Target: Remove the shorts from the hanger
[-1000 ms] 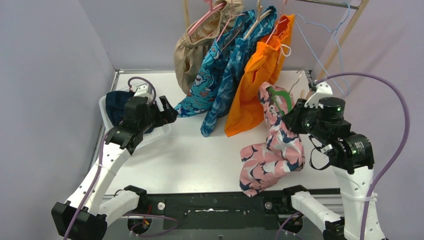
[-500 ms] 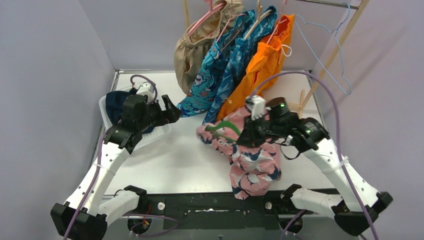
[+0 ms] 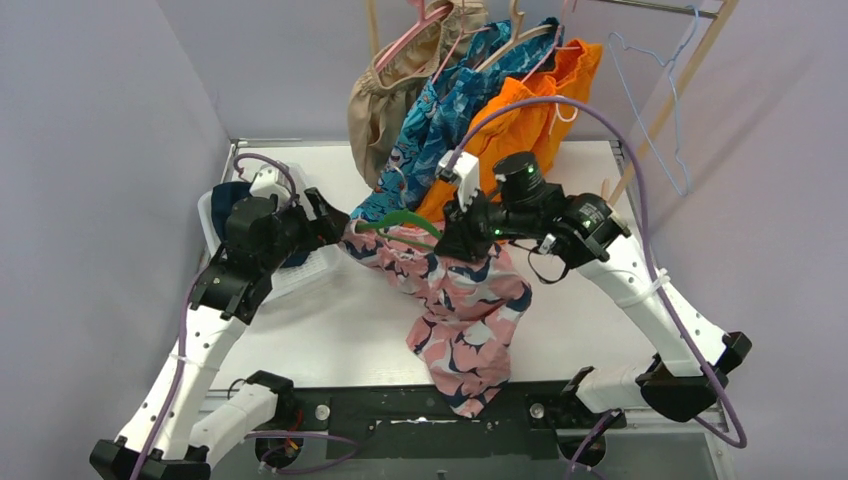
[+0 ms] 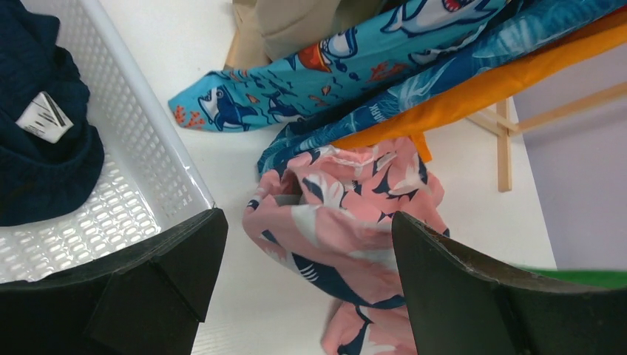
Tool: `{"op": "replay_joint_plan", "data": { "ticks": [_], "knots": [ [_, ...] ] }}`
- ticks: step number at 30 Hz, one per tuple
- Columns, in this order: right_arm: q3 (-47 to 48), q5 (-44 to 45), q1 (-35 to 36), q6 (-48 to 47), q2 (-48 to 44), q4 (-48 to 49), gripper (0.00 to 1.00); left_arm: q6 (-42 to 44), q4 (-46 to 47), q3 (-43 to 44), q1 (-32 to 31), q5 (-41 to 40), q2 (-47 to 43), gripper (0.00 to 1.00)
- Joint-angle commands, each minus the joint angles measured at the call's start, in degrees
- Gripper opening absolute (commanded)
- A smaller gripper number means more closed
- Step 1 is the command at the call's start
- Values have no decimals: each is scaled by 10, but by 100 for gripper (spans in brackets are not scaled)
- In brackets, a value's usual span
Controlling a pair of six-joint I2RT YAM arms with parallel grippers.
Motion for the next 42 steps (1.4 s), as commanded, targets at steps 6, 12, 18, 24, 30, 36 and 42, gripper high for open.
{"op": "replay_joint_plan", "data": {
  "ticks": [6,12,18,24,30,36,42],
  "knots": [
    [-82,-123,-92,-155,-25,0,0,14,29,43,3,4,-26,80],
    [-201,-11,-116,-197,-140,93,0,40,58,23,1,131,4,73],
    [-154,-157,-196,-259,-172,126,0,27,61,13,-10,179,40,71],
    [22,-241,-224,-299,-140,6,0,21,50,27,-11,72,-11,71],
    [99,-281,-224,-344,-129,-65,0,35,39,76,-11,19,-56,72],
    [155,-268,-225,-409,-83,-133,0,31,38,103,-12,7,-71,72],
    [-21,-216,-230,-308,-90,-12,0,34,45,85,-12,12,-79,72]
  ]
}}
